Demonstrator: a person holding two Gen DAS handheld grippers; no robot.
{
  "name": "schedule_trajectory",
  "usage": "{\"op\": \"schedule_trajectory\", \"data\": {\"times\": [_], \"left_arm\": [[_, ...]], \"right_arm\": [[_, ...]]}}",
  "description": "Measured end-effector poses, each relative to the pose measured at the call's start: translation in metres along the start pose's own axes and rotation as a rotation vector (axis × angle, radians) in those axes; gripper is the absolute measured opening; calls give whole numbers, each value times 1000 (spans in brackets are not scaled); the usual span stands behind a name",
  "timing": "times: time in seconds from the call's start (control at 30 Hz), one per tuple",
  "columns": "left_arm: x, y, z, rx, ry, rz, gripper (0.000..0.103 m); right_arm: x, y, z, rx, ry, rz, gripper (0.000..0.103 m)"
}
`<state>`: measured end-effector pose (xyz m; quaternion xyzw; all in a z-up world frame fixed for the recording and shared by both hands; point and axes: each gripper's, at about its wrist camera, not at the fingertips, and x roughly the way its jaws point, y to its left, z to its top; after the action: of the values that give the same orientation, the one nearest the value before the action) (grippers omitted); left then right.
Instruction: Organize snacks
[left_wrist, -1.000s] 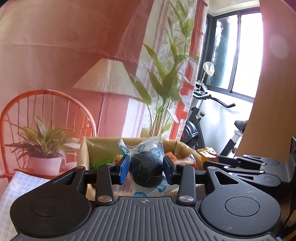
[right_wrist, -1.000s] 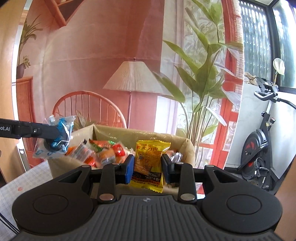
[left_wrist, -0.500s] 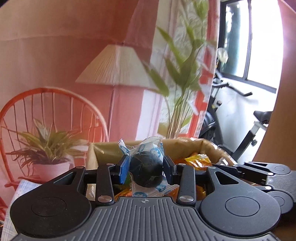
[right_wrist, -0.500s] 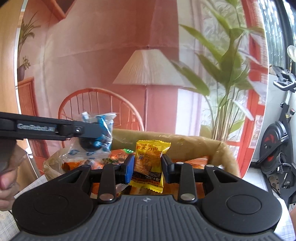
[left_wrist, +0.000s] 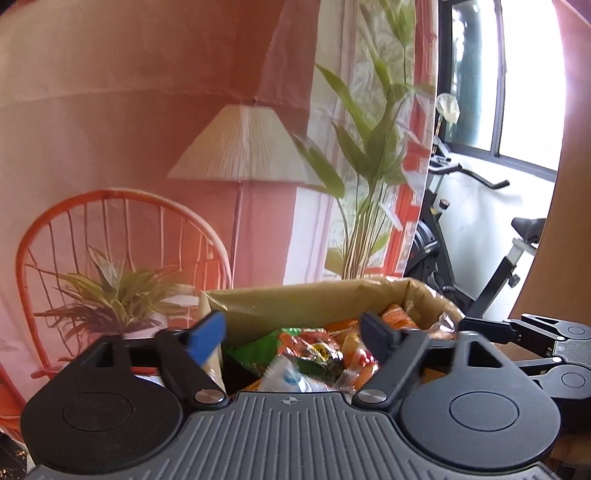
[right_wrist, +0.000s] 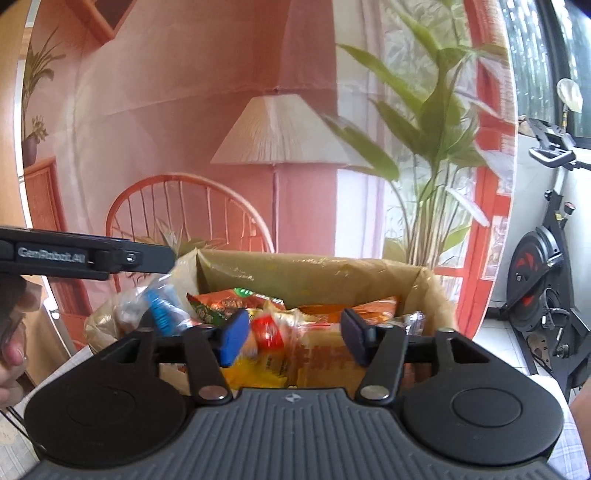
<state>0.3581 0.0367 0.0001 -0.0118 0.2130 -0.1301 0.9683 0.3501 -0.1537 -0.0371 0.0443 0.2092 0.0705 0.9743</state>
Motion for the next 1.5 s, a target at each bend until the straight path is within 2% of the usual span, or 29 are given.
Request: {"op": "schedule_trajectory", "data": {"times": [0.13,0.33,0.57,0.73,0.9,1.03,1.5], "left_arm": [[-22,-4,5,9,-31,-17,92],[-49,-14,9,32,-50,45,94],[-80,-25,13,74,-85,143,95],[-108,-25,17,46,-113,129,95],[-129,-35,20,97,-123,167,95],[-143,-39,18,90,-131,171,94],[-156,-36,11,38,-123,155,94]], "right_arm": [[-18,-1,8,13,-15,-20,81],[-47,4,19,19,-50,-41,103],[-80,16,32,16,-75,-62,103],[-105,23,38,16,-103,-82,103],[-130,30,41,24,-112,-96,103],[-145,34,42,39,-114,-96,103],[-166,44,41,50,-121,-111,103]]}}
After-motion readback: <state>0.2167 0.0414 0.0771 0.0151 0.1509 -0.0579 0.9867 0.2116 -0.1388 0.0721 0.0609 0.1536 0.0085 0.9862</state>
